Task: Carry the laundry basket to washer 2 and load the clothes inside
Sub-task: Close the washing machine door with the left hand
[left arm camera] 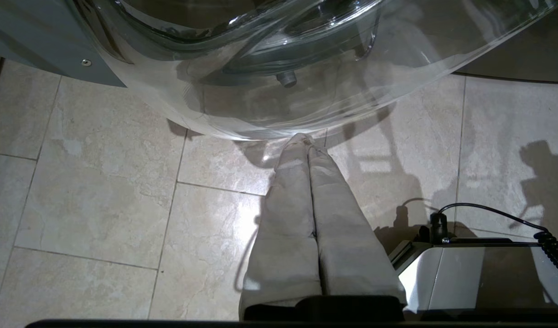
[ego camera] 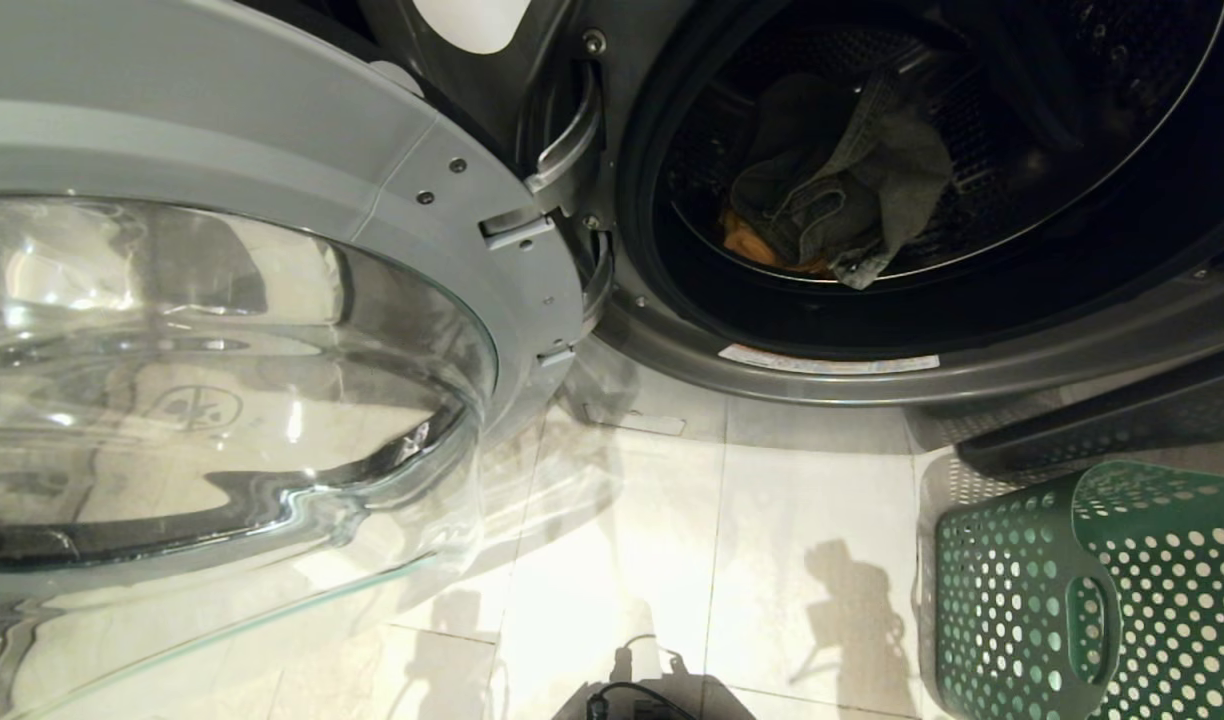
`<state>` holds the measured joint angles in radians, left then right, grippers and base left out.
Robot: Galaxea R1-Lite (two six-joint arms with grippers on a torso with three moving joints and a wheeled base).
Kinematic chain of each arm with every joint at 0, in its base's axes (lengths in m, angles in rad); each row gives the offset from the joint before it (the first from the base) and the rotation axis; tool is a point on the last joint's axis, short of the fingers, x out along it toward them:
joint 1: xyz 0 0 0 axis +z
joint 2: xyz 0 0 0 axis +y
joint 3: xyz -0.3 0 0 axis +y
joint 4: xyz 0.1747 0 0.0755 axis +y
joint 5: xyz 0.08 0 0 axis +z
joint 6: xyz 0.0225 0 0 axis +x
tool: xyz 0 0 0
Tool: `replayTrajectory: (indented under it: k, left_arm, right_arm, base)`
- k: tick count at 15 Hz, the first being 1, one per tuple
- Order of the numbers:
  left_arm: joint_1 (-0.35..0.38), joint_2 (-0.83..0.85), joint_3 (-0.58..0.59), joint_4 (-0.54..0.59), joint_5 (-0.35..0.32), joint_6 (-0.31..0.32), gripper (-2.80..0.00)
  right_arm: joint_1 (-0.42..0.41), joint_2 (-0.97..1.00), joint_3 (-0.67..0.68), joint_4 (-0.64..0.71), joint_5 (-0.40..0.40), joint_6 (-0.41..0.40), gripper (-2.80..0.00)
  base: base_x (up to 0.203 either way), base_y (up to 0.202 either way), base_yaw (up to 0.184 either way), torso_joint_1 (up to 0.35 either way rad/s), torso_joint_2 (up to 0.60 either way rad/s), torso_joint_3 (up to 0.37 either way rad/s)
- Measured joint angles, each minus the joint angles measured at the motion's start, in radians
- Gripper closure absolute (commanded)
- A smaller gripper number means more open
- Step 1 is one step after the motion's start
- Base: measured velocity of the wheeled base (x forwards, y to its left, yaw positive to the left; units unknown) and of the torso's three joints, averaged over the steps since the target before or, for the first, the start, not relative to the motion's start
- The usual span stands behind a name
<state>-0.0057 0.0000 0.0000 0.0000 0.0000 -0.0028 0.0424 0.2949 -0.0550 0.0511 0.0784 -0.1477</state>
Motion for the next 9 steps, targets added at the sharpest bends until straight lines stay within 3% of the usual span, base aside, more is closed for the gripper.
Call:
replayTrajectory:
  k: [4, 9]
  left_arm:
    - [0.0, 0.0, 0.0, 0.0, 0.0, 0.001, 0.0]
    - [0.0, 0.0, 0.0, 0.0, 0.0, 0.001, 0.0]
  right_arm:
    - [-0.03, -0.232, 0.017, 0.023, -0.031, 0.044, 0.0]
    - [-0.036, -0.291, 0.024, 0.017, -0.04, 0.076, 0.0]
  base:
    - [0.0, 0.0, 0.0, 0.0, 0.0, 0.0]
    - [0.0, 0.0, 0.0, 0.0, 0.0, 0.0]
